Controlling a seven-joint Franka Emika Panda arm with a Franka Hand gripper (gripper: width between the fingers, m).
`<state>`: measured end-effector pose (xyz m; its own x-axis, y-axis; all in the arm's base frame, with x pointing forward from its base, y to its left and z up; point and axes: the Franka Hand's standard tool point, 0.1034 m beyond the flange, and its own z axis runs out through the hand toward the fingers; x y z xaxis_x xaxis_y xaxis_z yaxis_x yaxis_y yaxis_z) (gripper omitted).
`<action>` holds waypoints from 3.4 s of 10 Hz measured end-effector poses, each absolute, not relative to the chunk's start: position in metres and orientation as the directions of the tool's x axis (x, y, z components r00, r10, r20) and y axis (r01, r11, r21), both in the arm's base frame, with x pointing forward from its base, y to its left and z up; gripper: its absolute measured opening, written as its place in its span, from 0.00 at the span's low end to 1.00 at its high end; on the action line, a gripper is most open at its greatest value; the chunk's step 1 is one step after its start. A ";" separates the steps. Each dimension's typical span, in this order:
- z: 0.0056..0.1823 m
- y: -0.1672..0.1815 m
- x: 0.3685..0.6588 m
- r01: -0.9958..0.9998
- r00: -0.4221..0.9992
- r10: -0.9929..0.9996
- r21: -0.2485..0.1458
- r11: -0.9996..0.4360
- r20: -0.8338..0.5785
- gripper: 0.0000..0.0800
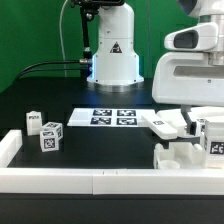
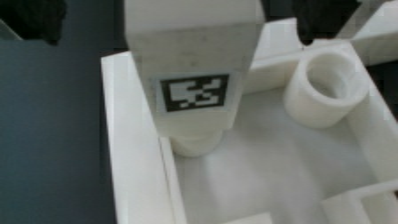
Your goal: Assemble chair
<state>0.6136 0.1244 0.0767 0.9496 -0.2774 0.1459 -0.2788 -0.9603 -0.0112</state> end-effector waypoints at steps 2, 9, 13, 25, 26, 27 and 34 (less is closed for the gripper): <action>0.077 0.124 0.614 -0.327 0.934 -0.327 -0.019 -0.945 0.145 0.52; 0.074 0.120 0.611 -0.972 0.197 -0.980 -0.120 -0.200 0.030 0.36; 0.074 0.122 0.610 -0.988 -0.090 -0.996 -0.122 0.093 -0.030 0.36; 0.073 0.128 0.610 -0.231 0.964 -0.230 -0.009 -0.973 0.137 0.81; 0.073 0.128 0.610 -0.260 0.956 -0.259 -0.012 -0.966 0.136 0.67; 0.073 0.127 0.610 -0.284 0.949 -0.283 -0.016 -0.959 0.136 0.67; 0.072 0.123 0.610 -0.951 0.287 -0.957 -0.111 -0.289 0.033 0.36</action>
Offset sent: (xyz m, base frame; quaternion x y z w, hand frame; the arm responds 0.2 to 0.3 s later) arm 0.0000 0.0000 0.0000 0.0000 0.0000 0.1938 0.9810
